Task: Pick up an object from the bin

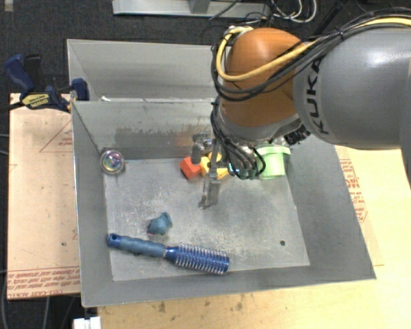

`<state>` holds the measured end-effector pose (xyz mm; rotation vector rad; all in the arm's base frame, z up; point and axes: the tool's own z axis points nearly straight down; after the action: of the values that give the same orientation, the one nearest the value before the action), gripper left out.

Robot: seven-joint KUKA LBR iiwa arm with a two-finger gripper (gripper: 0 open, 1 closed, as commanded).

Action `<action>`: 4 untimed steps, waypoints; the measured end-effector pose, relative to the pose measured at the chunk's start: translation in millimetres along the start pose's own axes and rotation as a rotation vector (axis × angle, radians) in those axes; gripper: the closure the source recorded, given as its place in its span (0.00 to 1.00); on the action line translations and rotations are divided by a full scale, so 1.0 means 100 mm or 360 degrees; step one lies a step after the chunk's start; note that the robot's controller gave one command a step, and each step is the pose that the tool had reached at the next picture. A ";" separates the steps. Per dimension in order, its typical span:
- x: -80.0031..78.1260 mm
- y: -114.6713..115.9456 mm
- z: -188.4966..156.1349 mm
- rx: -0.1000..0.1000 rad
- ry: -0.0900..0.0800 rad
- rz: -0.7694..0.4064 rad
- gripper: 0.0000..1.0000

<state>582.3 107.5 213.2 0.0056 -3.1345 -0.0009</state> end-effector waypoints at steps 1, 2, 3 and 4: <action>0.83 0.29 1.44 -0.0001 -0.0006 -0.0375 0.00; 1.01 0.59 1.13 -0.0004 -0.0016 -0.0327 0.00; 1.03 0.68 1.14 -0.0001 -0.0014 -0.0186 0.00; 0.94 0.55 1.43 -0.0004 -0.0027 -0.0112 0.00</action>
Offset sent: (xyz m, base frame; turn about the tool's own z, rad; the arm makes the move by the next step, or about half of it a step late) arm -0.0838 0.0267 -0.1432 -0.2349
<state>487.5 162.7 70.4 0.1169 -3.1491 -0.0053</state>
